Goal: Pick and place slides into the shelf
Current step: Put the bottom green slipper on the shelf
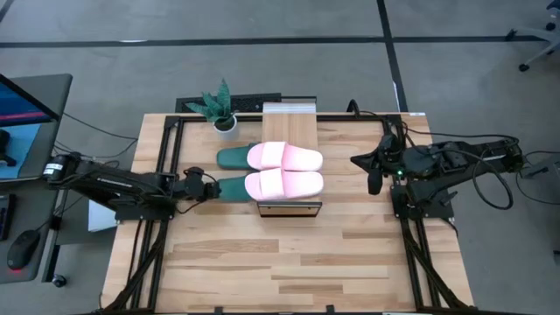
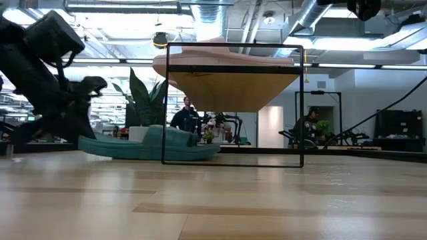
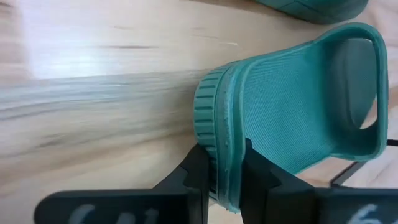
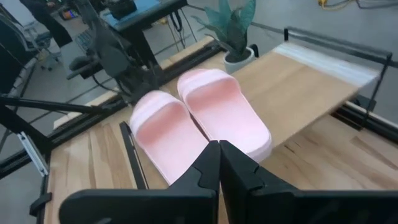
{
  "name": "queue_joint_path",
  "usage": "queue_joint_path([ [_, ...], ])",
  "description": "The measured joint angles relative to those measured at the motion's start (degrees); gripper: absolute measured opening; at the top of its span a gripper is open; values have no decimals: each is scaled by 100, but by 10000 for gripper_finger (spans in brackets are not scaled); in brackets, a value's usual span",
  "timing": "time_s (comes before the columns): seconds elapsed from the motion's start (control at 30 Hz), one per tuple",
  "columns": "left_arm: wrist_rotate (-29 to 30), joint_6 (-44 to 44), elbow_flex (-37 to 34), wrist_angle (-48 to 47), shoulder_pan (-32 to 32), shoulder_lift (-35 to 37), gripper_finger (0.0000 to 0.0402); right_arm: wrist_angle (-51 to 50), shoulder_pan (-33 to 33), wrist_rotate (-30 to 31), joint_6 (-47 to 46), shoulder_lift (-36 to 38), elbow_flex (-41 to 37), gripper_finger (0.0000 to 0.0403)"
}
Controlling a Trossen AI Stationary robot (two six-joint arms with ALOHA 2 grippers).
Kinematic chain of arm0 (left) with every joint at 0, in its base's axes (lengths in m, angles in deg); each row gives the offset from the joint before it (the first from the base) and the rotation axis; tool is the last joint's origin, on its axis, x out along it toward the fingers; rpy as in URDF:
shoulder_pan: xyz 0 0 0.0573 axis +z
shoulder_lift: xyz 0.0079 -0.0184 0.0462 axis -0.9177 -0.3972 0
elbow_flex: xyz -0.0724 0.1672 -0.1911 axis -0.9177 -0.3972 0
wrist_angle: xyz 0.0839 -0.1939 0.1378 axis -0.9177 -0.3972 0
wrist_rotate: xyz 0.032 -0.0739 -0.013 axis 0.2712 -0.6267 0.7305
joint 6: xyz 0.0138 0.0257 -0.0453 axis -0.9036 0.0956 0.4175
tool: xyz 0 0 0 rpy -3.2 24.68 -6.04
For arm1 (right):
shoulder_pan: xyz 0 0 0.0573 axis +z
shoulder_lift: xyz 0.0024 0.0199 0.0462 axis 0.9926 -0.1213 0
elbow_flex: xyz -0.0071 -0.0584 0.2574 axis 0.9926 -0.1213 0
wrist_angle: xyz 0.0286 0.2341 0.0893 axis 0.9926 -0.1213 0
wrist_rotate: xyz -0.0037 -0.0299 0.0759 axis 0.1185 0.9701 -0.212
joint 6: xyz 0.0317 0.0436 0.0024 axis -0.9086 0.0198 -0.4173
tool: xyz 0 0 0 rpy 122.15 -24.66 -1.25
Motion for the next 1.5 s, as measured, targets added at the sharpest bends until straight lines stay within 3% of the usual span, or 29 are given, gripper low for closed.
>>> queue_joint_path([
  [0.3,516,6,704,-2104,-73,1493,34,-234,0,-2,-184,-1,-2,0],
  [0.47,723,75,1104,-3271,-75,1961,34,-234,0,2,-183,-1,-2,0],
  [1.5,-363,-506,1171,-3171,-73,2419,34,-393,0,-10,-385,41,-2,0],
])
